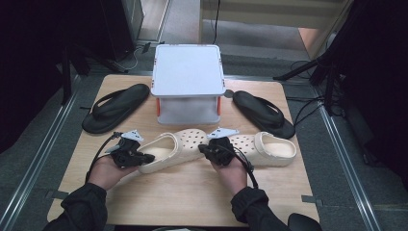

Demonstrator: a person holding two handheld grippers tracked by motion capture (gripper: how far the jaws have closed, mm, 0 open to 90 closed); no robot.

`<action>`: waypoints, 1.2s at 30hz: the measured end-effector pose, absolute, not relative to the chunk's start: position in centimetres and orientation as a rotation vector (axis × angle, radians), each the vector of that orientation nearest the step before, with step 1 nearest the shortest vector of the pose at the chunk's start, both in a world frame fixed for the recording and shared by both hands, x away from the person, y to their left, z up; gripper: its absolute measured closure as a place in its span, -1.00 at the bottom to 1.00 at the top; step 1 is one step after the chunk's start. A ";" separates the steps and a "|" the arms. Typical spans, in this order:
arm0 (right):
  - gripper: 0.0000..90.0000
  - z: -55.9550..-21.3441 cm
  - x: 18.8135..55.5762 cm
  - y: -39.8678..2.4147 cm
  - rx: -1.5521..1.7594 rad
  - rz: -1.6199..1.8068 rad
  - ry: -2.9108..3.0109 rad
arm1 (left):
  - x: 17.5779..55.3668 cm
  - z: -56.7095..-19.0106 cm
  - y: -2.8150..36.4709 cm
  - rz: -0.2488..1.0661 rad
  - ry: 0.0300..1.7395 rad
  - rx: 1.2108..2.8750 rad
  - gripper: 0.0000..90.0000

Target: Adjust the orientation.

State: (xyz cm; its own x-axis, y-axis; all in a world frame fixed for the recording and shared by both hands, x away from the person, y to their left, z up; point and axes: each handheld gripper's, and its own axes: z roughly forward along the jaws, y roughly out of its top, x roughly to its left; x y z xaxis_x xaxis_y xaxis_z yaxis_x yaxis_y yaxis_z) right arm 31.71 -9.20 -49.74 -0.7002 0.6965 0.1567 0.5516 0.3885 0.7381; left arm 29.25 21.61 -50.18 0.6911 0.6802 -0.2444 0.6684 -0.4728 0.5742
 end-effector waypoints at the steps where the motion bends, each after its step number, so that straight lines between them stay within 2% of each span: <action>1: 1.00 -49.7 31.9 -9.2 1.118 1.201 2.460 | 29.1 -50.2 21.4 0.020 1.026 2.245 1.00; 9: 1.00 -49.8 33.3 -8.8 1.135 1.199 2.440 | 28.2 -50.2 20.3 0.014 0.995 2.262 1.00; 13: 1.00 -49.9 34.1 -8.6 1.136 1.206 2.429 | 27.6 -50.4 19.5 -0.046 0.974 2.248 0.99; 19: 1.00 -50.0 34.9 -8.1 1.134 1.219 2.422 | 27.6 -49.8 19.1 -0.022 0.961 2.251 0.96; 30: 1.00 -49.3 34.5 -8.1 1.121 1.270 2.421 | 28.4 -47.5 23.0 0.085 1.056 2.122 0.95; 36: 1.00 -49.2 33.6 -7.7 1.100 1.286 2.446 | 30.0 -48.6 25.1 0.105 1.136 2.108 0.96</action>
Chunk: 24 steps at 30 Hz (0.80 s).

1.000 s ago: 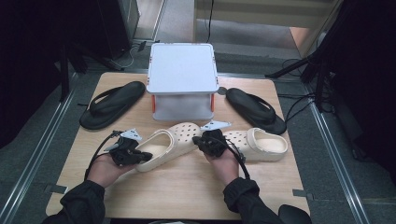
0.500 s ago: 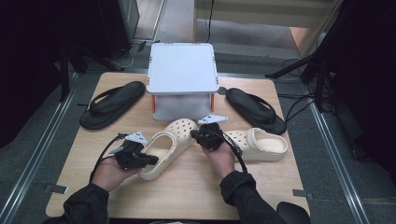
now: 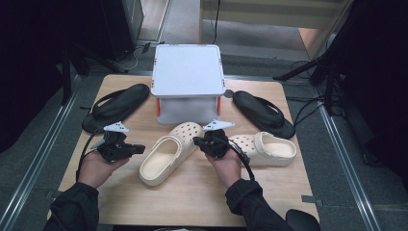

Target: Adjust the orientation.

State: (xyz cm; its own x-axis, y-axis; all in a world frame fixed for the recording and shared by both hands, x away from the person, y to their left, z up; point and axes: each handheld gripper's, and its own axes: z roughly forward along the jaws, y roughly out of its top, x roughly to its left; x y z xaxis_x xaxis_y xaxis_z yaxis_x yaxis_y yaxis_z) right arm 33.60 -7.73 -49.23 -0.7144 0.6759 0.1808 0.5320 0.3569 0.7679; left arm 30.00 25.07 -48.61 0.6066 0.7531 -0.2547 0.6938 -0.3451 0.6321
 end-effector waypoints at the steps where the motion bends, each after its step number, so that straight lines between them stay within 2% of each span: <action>1: 1.00 -49.3 33.4 -7.6 1.106 1.291 2.451 | 30.2 -48.9 25.1 0.101 1.148 2.109 0.96; 11: 1.00 -50.2 31.5 -6.4 1.057 1.263 2.530 | 30.8 -50.6 23.7 0.040 1.132 2.170 0.96; 24: 1.00 -50.5 31.9 -6.2 1.077 1.275 2.511 | 29.7 -50.5 22.9 0.005 1.118 2.192 0.98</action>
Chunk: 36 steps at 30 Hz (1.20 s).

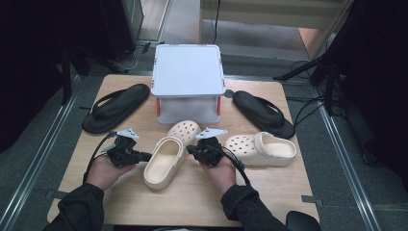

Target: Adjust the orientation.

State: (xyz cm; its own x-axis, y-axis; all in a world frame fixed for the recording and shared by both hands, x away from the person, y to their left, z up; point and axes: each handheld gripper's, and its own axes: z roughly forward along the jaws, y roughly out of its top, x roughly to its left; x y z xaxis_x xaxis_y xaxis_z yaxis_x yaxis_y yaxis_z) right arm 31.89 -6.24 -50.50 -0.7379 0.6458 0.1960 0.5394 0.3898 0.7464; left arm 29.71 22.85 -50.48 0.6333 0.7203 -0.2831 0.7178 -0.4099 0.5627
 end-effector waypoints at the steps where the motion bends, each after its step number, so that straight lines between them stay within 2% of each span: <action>1: 1.00 -50.5 32.0 -6.3 1.082 1.280 2.511 | 29.4 -50.4 22.6 0.001 1.104 2.197 0.98; 25: 1.00 -50.2 33.0 -5.9 1.112 1.304 2.517 | 27.8 -50.5 21.0 -0.071 1.064 2.215 0.93; 31: 0.94 -49.9 33.2 -6.3 1.105 1.304 2.522 | 27.9 -50.4 21.3 -0.030 1.064 2.231 0.80; 36: 0.74 -49.2 33.3 -7.2 1.101 1.331 2.527 | 28.2 -50.1 22.4 0.007 1.111 2.187 0.61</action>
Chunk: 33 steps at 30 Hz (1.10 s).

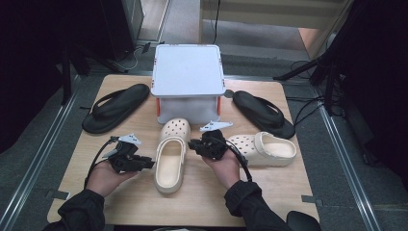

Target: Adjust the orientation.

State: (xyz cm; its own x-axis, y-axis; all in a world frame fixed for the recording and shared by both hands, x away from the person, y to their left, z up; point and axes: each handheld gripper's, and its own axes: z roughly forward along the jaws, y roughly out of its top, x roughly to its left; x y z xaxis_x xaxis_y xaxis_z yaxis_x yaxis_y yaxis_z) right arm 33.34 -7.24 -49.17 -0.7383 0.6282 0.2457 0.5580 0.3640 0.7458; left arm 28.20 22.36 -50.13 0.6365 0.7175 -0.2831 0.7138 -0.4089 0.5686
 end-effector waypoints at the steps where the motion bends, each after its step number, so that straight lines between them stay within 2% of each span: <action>1: 0.71 -49.1 33.3 -7.4 1.103 1.334 2.530 | 28.3 -50.0 22.6 0.008 1.120 2.167 0.55; 9: 0.59 -48.7 32.4 -7.7 1.041 1.291 2.542 | 28.2 -50.2 22.2 -0.014 1.092 2.191 0.52; 18: 0.58 -46.6 30.5 -10.1 1.022 1.325 2.512 | 27.7 -50.4 21.6 -0.036 1.082 2.184 0.51; 20: 0.57 -46.4 30.3 -10.7 1.024 1.337 2.508 | 27.4 -50.4 21.6 -0.051 1.063 2.195 0.43; 27: 0.48 -46.3 29.8 -13.3 1.027 1.347 2.525 | 27.8 -50.2 23.4 0.029 1.122 2.121 0.12; 33: 0.48 -46.5 29.6 -15.5 1.049 1.318 2.515 | 28.8 -49.7 24.5 0.071 1.153 2.082 0.08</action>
